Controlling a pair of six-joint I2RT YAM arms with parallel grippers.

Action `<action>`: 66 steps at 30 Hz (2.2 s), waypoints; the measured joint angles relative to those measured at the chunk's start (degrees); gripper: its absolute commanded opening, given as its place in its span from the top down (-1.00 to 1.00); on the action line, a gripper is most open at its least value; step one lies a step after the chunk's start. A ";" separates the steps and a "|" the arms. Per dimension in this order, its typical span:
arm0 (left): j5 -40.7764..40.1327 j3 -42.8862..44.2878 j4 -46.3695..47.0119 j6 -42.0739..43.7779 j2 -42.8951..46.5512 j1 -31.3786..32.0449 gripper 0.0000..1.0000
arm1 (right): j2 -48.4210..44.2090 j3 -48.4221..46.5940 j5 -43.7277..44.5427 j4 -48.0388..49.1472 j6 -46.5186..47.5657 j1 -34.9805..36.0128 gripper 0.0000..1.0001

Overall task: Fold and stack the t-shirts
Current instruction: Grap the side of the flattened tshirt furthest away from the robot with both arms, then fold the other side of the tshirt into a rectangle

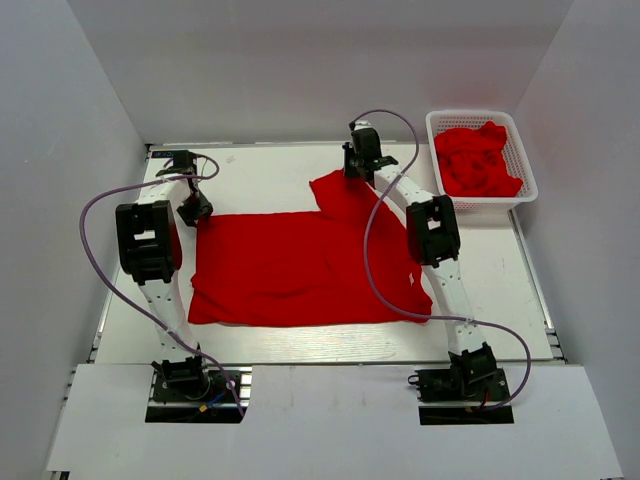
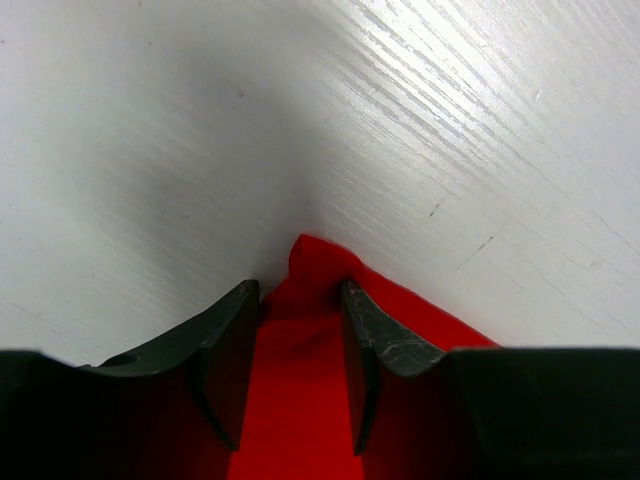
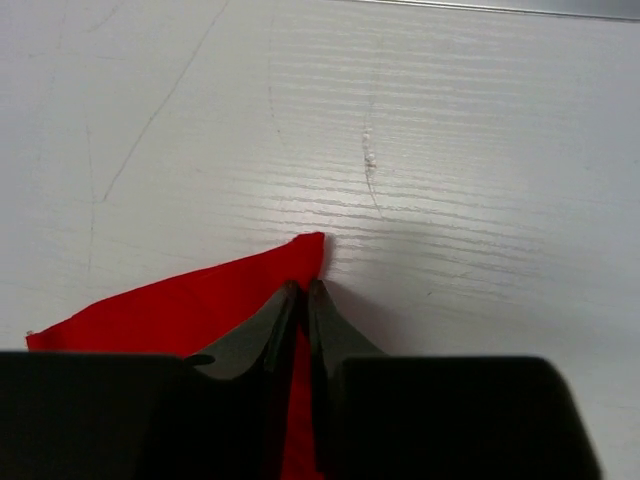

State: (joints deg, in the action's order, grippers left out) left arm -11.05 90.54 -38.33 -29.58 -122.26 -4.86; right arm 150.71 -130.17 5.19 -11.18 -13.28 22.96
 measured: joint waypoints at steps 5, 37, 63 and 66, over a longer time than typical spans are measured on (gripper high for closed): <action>0.04 -0.09 0.04 0.07 0.11 0.00 0.04 | 0.44 -0.59 1.07 -1.18 0.87 0.81 1.00; 8.85 -18.45 5.35 1.49 15.54 0.13 1.00 | -49.07 58.10 -13.42 27.30 8.41 0.72 1.00; -0.76 -25.81 -2.34 -5.88 29.81 0.13 1.00 | -86.33 90.60 -13.49 18.08 11.45 0.92 1.00; -1.97 -25.81 -2.93 -6.58 30.60 0.13 1.00 | -89.83 93.33 -13.25 16.11 10.62 0.96 1.00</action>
State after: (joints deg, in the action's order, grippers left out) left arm -13.02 64.73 -41.25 -36.16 -91.66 -4.73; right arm 60.88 -36.84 -8.05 4.93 -2.66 23.92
